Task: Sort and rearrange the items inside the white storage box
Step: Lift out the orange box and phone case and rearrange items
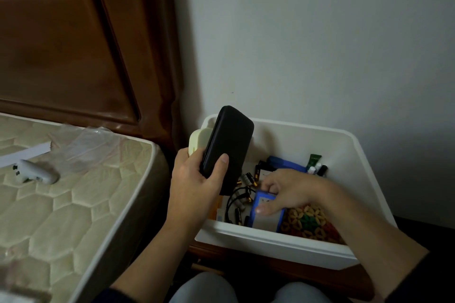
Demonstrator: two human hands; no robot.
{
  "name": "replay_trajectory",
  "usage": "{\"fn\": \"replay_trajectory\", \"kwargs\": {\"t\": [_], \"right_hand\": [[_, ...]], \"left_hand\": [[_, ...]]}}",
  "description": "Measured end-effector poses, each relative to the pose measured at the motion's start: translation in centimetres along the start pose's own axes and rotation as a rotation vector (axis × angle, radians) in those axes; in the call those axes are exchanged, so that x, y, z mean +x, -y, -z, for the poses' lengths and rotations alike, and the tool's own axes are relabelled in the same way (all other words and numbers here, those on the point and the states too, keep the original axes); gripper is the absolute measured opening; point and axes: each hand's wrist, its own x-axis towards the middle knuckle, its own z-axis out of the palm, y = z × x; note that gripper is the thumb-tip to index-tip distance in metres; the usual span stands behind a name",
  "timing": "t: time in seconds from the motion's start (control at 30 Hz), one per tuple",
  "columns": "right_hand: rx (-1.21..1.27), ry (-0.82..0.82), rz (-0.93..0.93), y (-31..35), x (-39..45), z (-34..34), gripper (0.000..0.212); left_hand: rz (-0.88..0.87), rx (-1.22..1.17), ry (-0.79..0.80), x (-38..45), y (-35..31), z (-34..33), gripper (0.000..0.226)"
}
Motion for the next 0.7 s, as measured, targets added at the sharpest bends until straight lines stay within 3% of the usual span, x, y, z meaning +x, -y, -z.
{"fn": "replay_trajectory", "kwargs": {"t": [0.17,0.4,0.6,0.7], "right_hand": [[0.238,-0.143,0.077,-1.2,-3.8,4.4,0.039],[0.417,-0.359,0.129,-3.7,-8.7,8.6,0.050],[0.064,-0.169,0.009,-5.8,-8.6,7.2,0.031],[-0.076,-0.098,-0.048,-6.5,-7.2,4.8,0.045]], "left_hand": [[0.005,-0.045,-0.020,-0.1,0.0,0.2,0.026],[0.000,0.012,-0.040,0.0,0.1,0.1,0.017],[-0.001,0.036,-0.032,0.1,0.0,0.1,0.028],[0.000,0.045,-0.022,0.0,0.1,0.0,0.033]]}}
